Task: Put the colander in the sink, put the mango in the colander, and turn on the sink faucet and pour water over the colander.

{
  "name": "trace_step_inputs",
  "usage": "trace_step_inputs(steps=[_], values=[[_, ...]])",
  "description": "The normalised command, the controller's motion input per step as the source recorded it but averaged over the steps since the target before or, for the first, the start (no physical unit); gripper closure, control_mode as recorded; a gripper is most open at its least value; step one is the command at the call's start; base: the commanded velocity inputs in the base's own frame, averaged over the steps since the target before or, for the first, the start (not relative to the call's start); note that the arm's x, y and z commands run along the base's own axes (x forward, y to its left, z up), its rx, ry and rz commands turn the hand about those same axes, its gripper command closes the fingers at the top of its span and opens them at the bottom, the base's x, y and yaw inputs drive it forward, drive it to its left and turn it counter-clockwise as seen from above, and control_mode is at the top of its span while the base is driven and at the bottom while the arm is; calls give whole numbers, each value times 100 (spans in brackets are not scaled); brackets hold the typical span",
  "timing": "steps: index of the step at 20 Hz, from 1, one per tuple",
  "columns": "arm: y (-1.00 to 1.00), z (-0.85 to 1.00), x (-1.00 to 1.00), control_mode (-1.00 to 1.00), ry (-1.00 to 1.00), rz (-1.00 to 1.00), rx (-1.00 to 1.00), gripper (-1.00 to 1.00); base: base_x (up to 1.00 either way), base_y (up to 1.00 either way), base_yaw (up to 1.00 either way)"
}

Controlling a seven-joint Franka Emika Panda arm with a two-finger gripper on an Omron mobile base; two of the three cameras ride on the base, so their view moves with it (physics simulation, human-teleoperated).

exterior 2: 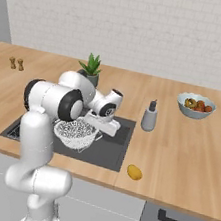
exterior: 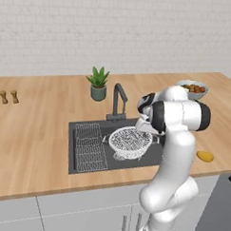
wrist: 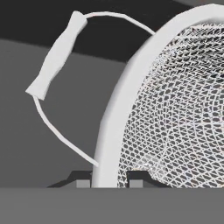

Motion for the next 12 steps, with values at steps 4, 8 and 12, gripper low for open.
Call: trace_step_inputs(steps=[4,8,12], values=[[16,-50,22,-100,1,13,3,100,0,0,0],[12,-36,28,-100,0,12,4,100,0,0,0],[17,-31,24,-100,-1,12,4,100,0,0,0]])
